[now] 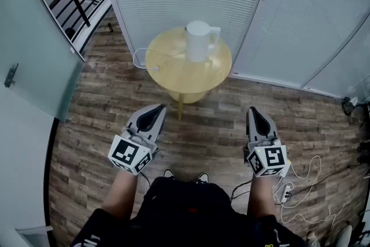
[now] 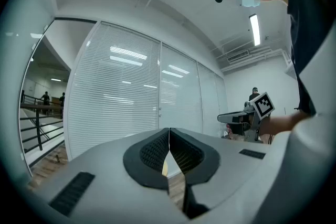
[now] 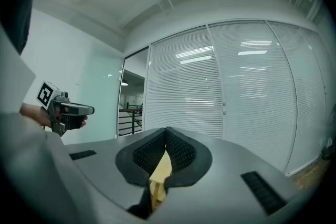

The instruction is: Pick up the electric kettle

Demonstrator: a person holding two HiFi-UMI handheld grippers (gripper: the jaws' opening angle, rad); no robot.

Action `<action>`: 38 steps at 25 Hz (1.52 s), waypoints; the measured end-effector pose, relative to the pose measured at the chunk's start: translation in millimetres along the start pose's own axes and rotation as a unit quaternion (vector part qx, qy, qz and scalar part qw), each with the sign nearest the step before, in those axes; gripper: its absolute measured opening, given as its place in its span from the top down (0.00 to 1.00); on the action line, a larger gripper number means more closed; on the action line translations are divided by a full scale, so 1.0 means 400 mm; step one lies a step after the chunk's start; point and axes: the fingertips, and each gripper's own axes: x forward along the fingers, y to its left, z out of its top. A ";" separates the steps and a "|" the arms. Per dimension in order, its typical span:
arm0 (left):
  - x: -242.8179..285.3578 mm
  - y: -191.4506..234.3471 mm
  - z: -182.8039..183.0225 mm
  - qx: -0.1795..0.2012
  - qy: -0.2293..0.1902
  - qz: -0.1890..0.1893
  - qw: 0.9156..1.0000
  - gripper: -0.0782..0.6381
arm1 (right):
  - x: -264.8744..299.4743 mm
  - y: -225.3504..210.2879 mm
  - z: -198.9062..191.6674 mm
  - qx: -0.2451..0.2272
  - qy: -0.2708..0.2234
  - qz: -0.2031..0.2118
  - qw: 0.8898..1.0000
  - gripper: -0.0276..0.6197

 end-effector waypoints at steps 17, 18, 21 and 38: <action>-0.075 0.094 -0.019 -0.005 -0.007 -0.004 1.000 0.86 | 0.061 0.107 0.013 -0.041 -0.003 -0.021 0.999 0.92; -0.085 0.108 -0.023 -0.006 -0.008 -0.004 1.000 0.86 | 0.068 0.121 0.013 -0.040 -0.002 -0.022 0.999 0.92; -0.122 0.158 -0.030 -0.011 -0.009 -0.004 1.000 0.86 | 0.087 0.177 0.008 -0.044 0.002 -0.022 0.999 0.92; -0.036 0.317 -0.100 -0.016 0.013 -0.053 0.998 0.86 | 0.283 0.207 -0.060 -0.035 0.029 -0.025 0.999 0.92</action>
